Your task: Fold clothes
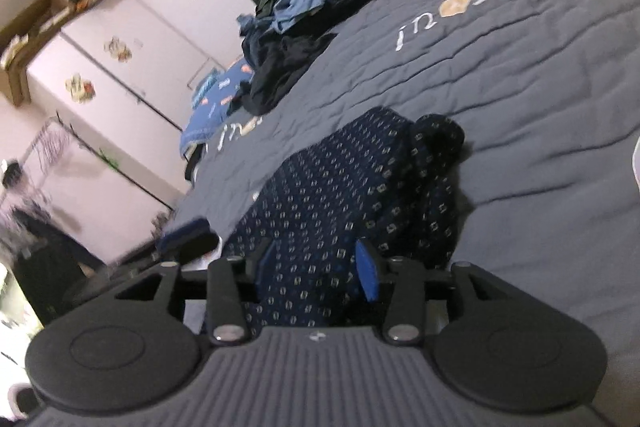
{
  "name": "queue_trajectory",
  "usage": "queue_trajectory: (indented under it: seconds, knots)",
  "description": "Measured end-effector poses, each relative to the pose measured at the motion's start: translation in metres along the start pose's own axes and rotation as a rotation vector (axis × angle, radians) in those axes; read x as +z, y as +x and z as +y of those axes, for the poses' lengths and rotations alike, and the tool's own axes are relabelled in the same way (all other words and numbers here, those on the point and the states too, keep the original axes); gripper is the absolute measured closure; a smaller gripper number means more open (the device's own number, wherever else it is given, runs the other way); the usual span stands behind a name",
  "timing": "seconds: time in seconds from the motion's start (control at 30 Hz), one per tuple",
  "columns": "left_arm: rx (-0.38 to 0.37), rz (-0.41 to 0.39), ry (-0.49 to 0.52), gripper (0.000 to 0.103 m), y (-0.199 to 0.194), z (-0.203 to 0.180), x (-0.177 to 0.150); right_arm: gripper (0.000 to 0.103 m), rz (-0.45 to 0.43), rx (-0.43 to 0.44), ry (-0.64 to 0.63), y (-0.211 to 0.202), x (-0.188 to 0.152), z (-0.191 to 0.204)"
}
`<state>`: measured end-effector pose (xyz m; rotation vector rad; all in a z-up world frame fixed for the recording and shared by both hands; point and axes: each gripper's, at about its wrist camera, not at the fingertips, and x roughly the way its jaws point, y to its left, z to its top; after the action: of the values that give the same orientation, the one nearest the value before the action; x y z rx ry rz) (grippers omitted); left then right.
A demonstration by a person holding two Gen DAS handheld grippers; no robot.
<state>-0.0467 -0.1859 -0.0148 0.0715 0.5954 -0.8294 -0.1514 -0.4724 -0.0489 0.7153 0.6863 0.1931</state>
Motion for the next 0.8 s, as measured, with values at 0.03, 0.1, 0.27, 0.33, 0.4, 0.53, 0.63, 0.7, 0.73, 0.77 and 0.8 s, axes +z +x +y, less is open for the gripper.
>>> queue_trajectory:
  seconds: [0.03,0.1,0.27,0.33,0.4,0.53,0.63,0.7,0.73,0.77,0.8]
  knots:
    - [0.002,-0.002,-0.003,0.024,0.0,0.0,0.0,0.06,0.005,-0.021,-0.021,0.001,-0.002,0.003]
    - [0.005,-0.001,-0.012,0.024,-0.001,0.002,0.001,0.06,0.037,-0.071,-0.056,0.005,-0.008,0.005]
    - [0.027,0.017,-0.04,0.023,-0.002,0.011,0.002,0.06,0.058,-0.122,-0.012,0.002,-0.023,-0.002]
    - [0.054,0.01,-0.064,0.023,-0.006,0.018,0.002,0.06,0.039,-0.102,0.002,-0.005,-0.029,0.001]
    - [0.065,0.0,-0.1,0.023,-0.01,0.025,0.004,0.06,0.024,-0.084,-0.021,-0.011,-0.035,0.011]
    - [0.083,-0.024,-0.163,0.019,-0.02,0.035,0.006,0.063,0.033,-0.092,-0.045,-0.01,-0.044,0.022]
    - [0.108,-0.03,-0.172,0.018,-0.026,0.037,0.004,0.087,0.024,-0.124,-0.007,-0.009,-0.048,0.016]
    - [0.108,-0.032,-0.182,0.018,-0.03,0.039,0.003,0.092,-0.009,-0.108,0.043,-0.017,-0.049,0.012]
    - [0.105,-0.034,-0.189,0.018,-0.033,0.041,0.003,0.093,-0.036,-0.103,0.029,-0.024,-0.05,0.014]
    - [0.098,-0.038,-0.196,0.018,-0.035,0.043,0.004,0.093,-0.061,-0.1,0.015,-0.03,-0.051,0.017]
    - [0.091,-0.042,-0.204,0.018,-0.038,0.044,0.004,0.093,-0.077,-0.109,-0.004,-0.035,-0.052,0.021]
